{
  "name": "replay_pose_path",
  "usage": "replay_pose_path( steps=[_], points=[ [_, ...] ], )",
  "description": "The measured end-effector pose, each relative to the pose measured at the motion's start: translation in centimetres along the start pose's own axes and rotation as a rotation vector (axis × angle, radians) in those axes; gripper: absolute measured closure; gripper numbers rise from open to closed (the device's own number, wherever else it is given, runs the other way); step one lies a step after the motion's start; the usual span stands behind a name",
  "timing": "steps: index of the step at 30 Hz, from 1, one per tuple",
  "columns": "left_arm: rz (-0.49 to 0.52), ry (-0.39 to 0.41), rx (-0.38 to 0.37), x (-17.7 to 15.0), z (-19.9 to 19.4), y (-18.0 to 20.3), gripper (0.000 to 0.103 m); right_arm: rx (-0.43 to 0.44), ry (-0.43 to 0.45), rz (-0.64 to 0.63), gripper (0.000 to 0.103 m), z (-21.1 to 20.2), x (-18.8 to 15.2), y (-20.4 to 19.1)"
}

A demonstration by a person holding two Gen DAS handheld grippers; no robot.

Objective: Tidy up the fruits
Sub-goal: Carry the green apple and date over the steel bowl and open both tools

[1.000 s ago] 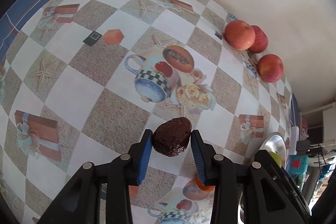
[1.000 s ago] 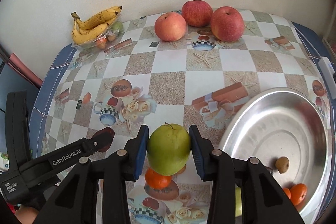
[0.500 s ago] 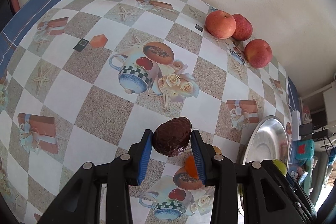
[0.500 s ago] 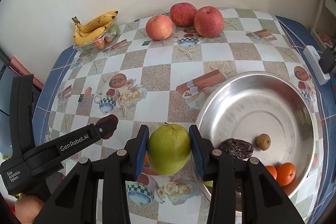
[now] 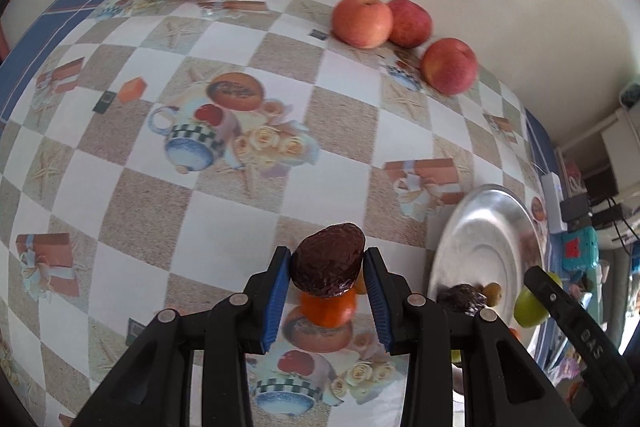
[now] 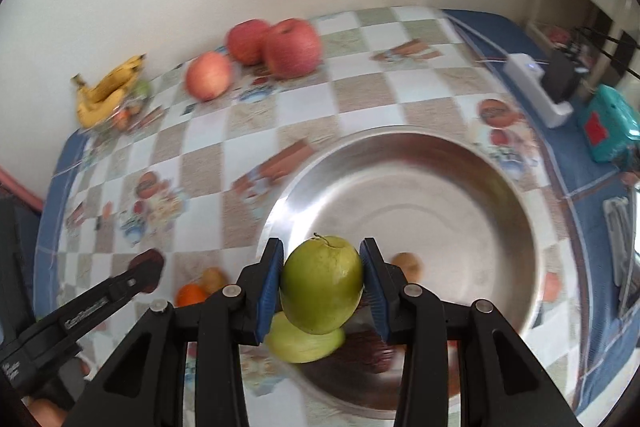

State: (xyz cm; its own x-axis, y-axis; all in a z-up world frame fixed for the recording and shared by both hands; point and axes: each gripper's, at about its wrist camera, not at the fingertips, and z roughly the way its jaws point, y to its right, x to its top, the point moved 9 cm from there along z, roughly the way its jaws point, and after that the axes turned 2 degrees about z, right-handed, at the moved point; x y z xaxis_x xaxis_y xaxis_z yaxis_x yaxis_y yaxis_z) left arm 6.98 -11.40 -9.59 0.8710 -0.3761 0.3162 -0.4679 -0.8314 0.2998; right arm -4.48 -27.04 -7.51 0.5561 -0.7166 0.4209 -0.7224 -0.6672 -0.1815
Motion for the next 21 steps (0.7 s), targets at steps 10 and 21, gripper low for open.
replay_pose_path(
  steps=[10, 21],
  points=[
    [0.127, 0.001, -0.096, -1.0, 0.5, 5.4, 0.063, -0.11, 0.021, 0.173, 0.062, -0.5, 0.8, 7.8],
    [0.303, 0.036, -0.148, -2.0, 2.0, 11.0, 0.063, -0.12, -0.015, 0.195, 0.062, 0.8, 0.2, 9.1]
  ],
)
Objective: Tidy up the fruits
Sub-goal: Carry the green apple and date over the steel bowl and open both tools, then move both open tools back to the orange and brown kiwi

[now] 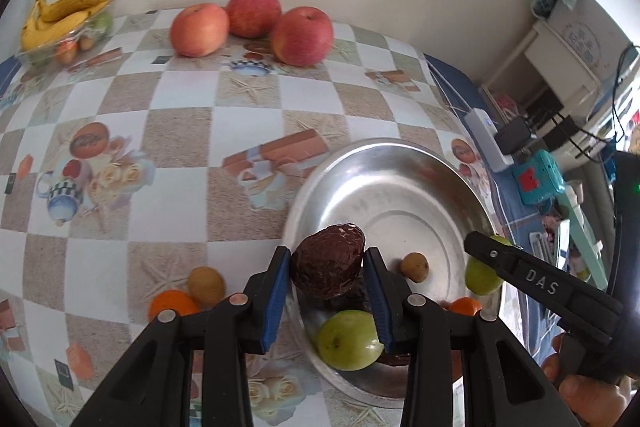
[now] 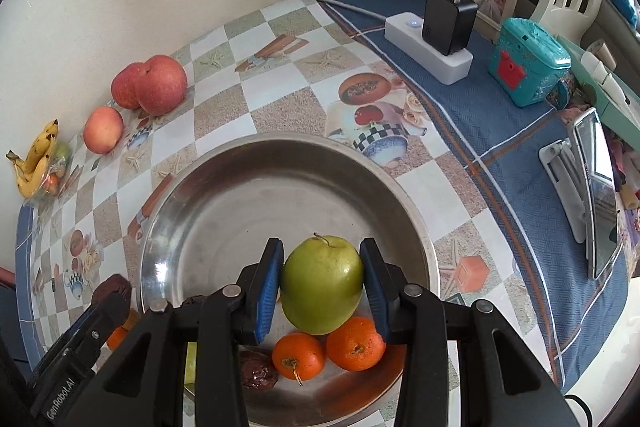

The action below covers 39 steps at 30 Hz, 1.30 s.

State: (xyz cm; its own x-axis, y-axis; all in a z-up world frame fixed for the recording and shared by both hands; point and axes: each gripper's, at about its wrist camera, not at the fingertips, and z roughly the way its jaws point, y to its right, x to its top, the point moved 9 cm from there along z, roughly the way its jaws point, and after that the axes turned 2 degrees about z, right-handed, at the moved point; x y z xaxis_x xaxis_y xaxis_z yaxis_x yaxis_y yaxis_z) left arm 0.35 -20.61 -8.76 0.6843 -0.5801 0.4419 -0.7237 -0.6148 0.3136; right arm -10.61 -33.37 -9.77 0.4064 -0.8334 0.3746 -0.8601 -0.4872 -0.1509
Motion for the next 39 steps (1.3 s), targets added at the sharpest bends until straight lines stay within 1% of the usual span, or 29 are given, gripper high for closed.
replay_pose_path(
  steps=[7, 9, 10, 16, 18, 19, 20, 21, 22, 23, 25, 27, 28, 29, 31, 33, 36, 39],
  points=[
    [0.035, -0.001, 0.0, -0.2, 0.6, 0.7, 0.061, -0.008, -0.034, -0.015, 0.062, 0.9, -0.5, -0.1],
    [0.038, 0.004, 0.004, -0.2, 0.5, 0.7, 0.053, -0.008, -0.042, -0.016, 0.062, 1.0, -0.6, -0.1],
    [0.038, 0.006, 0.003, -0.2, 0.4, 0.7, 0.045, -0.009, -0.045, -0.018, 0.062, 1.0, -0.6, -0.1],
    [0.035, 0.005, 0.017, -0.2, 0.3, 0.2, 0.045, -0.025, -0.035, -0.025, 0.061, 0.6, -0.3, 0.0],
    [0.023, -0.002, 0.026, -0.2, 0.3, -0.2, 0.042, -0.031, -0.029, -0.026, 0.061, 0.4, -0.1, 0.1],
    [0.011, -0.007, 0.037, -0.2, 0.3, -0.6, 0.036, -0.033, -0.028, -0.027, 0.059, 0.3, -0.1, 0.1],
    [-0.004, -0.011, 0.052, -0.2, 0.4, -1.0, 0.029, -0.035, -0.028, -0.027, 0.053, 0.3, -0.1, 0.1],
    [-0.02, -0.018, 0.071, -0.2, 0.4, -1.5, 0.025, -0.039, -0.029, -0.028, 0.049, 0.4, -0.1, 0.2],
    [-0.034, -0.022, 0.087, -0.3, 0.5, -2.0, 0.02, -0.045, -0.029, -0.03, 0.04, 0.4, -0.1, 0.2],
    [-0.046, -0.027, 0.1, -0.3, 0.5, -2.5, 0.018, -0.051, -0.031, -0.035, 0.036, 0.5, -0.2, 0.2],
    [-0.071, -0.037, 0.126, -0.4, 0.5, -3.6, 0.015, -0.062, -0.036, -0.046, 0.035, 0.6, -0.3, 0.1],
    [-0.108, -0.041, 0.168, -0.5, 0.3, -4.9, 0.008, -0.074, -0.038, -0.063, 0.034, 0.6, -0.4, 0.0],
    [-0.125, -0.043, 0.188, -0.6, 0.2, -5.5, 0.004, -0.079, -0.037, -0.071, 0.031, 0.6, -0.5, -0.1],
    [-0.143, -0.051, 0.214, -0.8, 0.0, -6.2, 0.003, -0.084, -0.036, -0.08, 0.022, 0.6, -0.5, -0.3],
    [-0.179, -0.081, 0.27, -1.5, -0.3, -7.8, 0.002, -0.09, -0.03, -0.095, 0.016, 0.5, -0.6, -0.5],
    [-0.212, -0.092, 0.306, -1.9, -0.7, -9.1, 0.002, -0.093, -0.029, -0.119, 0.016, 0.5, -0.8, -1.0],
    [-0.236, -0.07, 0.346, -1.8, -1.9, -10.5, 0.0, -0.091, -0.023, -0.156, 0.016, 0.4, -1.2, -2.0],
    [-0.267, -0.052, 0.366, -1.8, -3.0, -11.7, 0.0, -0.081, -0.018, -0.19, 0.016, 0.2, -1.4, -3.1]
  ],
)
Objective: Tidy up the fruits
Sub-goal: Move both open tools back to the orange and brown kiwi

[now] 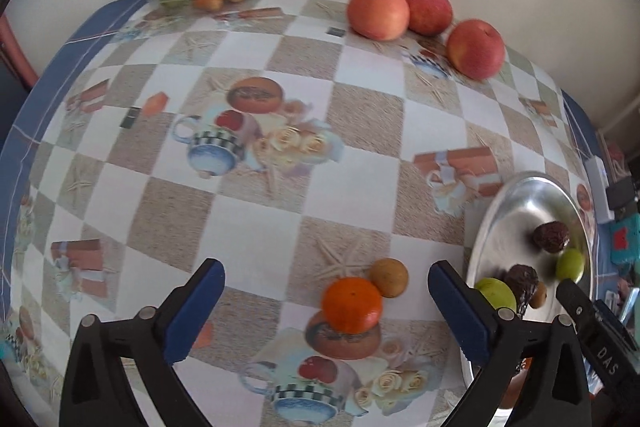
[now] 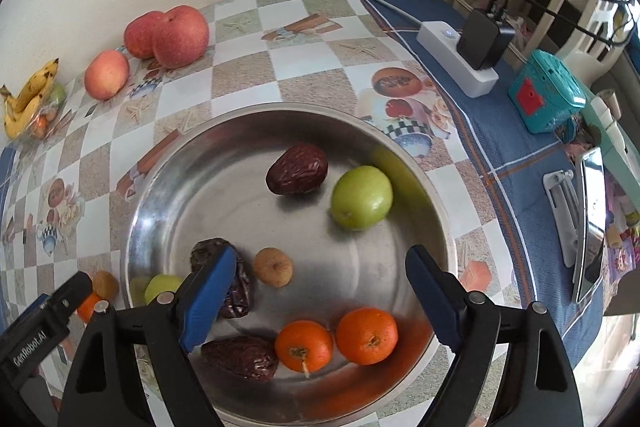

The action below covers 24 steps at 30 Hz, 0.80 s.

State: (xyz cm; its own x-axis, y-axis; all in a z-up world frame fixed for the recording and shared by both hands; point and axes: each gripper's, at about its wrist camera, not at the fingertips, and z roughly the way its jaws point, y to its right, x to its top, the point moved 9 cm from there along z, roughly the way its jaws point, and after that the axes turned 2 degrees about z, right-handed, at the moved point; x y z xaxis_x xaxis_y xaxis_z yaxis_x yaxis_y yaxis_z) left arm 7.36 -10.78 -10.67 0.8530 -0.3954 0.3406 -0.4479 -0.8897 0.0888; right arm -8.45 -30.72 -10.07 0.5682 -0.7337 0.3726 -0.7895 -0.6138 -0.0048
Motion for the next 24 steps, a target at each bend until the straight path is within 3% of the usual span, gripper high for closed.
replay_pose_path(
  steps=[10, 17, 21, 24],
  points=[
    [-0.061, -0.004, 0.026, 0.8, -0.9, -3.2, 0.0, 0.025, 0.025, -0.061, 0.015, -1.1, -0.2, -2.8],
    [-0.11, 0.03, -0.007, 1.4, -1.9, -4.9, 0.0, 0.147, 0.001, -0.099, 0.015, -1.6, -1.0, -6.1],
    [-0.12, 0.048, -0.024, 1.5, -2.0, -5.6, 0.0, 0.266, -0.025, -0.125, 0.015, -2.0, -1.8, -9.0],
    [-0.101, 0.047, -0.046, 1.5, -1.8, -5.4, 0.0, 0.273, -0.025, -0.164, 0.015, -2.2, -2.2, -10.5]
  ],
)
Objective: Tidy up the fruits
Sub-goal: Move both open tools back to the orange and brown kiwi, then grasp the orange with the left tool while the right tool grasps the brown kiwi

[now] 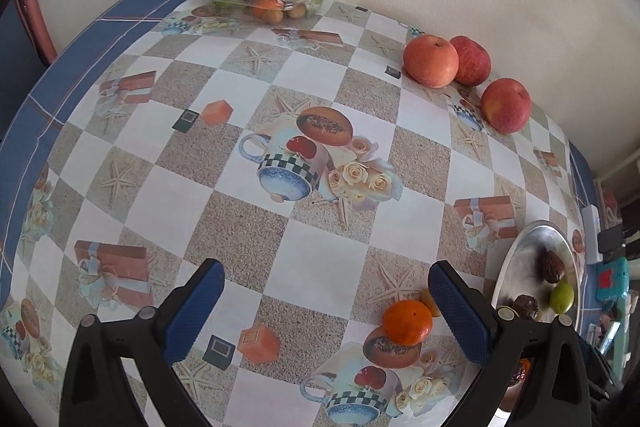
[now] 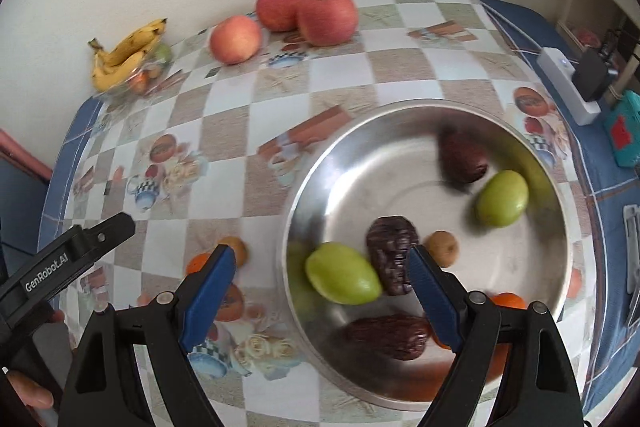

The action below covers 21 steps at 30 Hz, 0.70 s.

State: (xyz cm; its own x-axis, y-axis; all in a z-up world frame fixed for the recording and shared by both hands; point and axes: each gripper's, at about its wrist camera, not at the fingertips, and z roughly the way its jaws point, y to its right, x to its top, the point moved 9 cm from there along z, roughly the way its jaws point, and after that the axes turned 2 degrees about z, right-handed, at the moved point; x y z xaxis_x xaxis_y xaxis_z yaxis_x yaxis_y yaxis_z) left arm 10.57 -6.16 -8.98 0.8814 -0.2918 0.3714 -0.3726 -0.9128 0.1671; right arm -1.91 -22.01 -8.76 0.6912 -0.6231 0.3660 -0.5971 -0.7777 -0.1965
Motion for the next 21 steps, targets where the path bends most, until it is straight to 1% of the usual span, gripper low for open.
replay_pose_path(
  steps=[4, 5, 7, 9, 11, 15, 19, 21],
  points=[
    [-0.01, -0.042, -0.039, -0.5, 0.6, 0.4, 0.0, 0.002, -0.005, -0.037, 0.015, 0.2, -0.2, -1.1],
    [-0.014, -0.051, -0.039, -0.7, 0.8, 0.4, 0.0, -0.009, -0.008, -0.04, 0.015, 0.3, -0.2, -1.0],
    [-0.026, -0.066, -0.015, -1.0, 1.2, 0.1, 0.0, -0.042, -0.016, -0.045, 0.015, 0.5, -0.4, -0.5],
    [-0.031, -0.083, -0.019, -1.3, 1.6, 0.0, 0.0, -0.073, -0.025, -0.037, 0.015, 0.8, -0.4, 0.3],
    [-0.031, -0.101, -0.03, -1.6, 1.9, 0.2, 0.0, -0.085, -0.032, -0.008, 0.015, 0.9, -0.5, 1.2],
    [0.023, -0.131, -0.054, -2.6, 2.4, 1.9, 0.0, -0.104, -0.036, 0.054, 0.015, 0.8, -0.5, 2.9],
    [0.093, -0.162, -0.056, -3.6, 3.0, 3.6, 0.001, -0.126, -0.02, 0.104, 0.015, 0.5, -0.3, 4.4],
    [0.105, -0.177, -0.062, -4.0, 3.2, 4.2, 0.001, -0.137, -0.02, 0.128, 0.015, 0.6, -0.4, 5.2]
  ],
)
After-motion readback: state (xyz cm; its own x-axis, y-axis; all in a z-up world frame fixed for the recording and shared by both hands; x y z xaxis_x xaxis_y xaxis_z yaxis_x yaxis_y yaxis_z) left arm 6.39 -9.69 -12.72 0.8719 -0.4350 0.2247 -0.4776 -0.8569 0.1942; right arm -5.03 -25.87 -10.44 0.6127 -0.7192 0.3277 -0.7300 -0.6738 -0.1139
